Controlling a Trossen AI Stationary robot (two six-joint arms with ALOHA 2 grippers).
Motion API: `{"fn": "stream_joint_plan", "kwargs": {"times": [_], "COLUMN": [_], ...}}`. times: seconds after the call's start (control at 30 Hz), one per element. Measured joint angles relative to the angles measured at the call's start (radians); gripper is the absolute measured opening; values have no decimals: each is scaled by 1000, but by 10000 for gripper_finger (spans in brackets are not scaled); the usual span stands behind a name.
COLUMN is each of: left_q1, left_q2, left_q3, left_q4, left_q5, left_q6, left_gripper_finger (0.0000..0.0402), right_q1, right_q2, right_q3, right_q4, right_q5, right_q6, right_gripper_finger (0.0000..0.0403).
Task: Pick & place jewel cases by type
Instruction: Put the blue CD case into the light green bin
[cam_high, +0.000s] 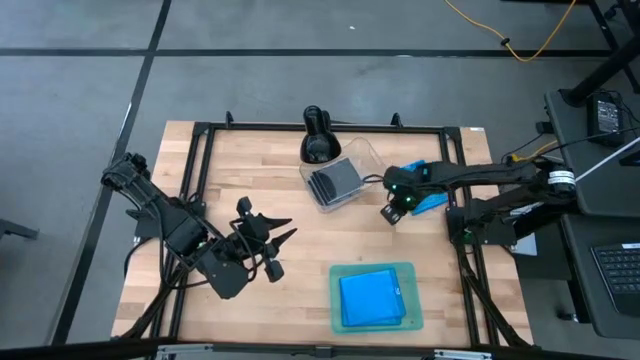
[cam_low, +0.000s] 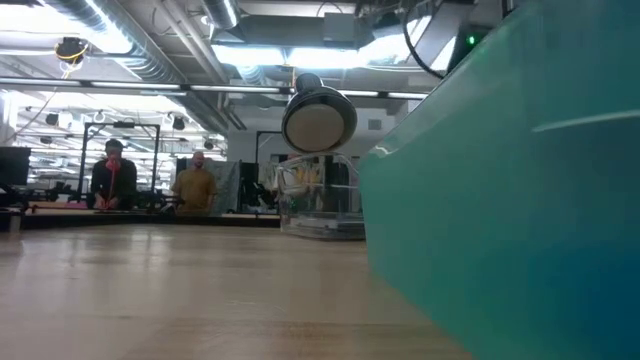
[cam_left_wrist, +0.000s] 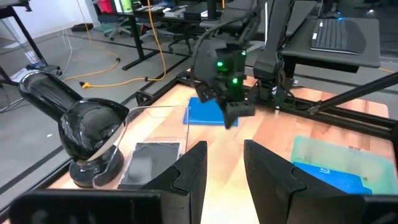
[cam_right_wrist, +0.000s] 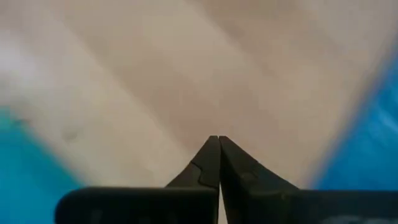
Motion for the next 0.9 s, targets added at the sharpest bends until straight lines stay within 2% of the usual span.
{"fn": "stream_joint_plan", "kwargs": {"times": [0.13, 0.27, 0.37, 0.57, 0.9], "left_q1": [0, 0, 0, 0, 0], "left_q2": [0, 0, 0, 0, 0], "left_q3": [0, 0, 0, 0, 0], "left_q4": [1, 2, 2, 2, 2], "left_q5": [-8, -10, -10, -19, -15], "left_q6": [-3, -19, -27, -27, -51], "left_gripper_finger": [100, 100, 100, 100, 100], "right_q1": [-61, -101, -135, -211, -246], "right_q2": [-42, -68, -60, 13, 99], "right_q3": [-14, -26, -29, -29, -73], "right_q4": [-34, -47, -47, -31, -20], "right_q5": [83, 218, 269, 280, 261], "right_q6": [-31, -44, -86, -164, -220], "right_gripper_finger": [4, 4, 4, 4, 4]}}
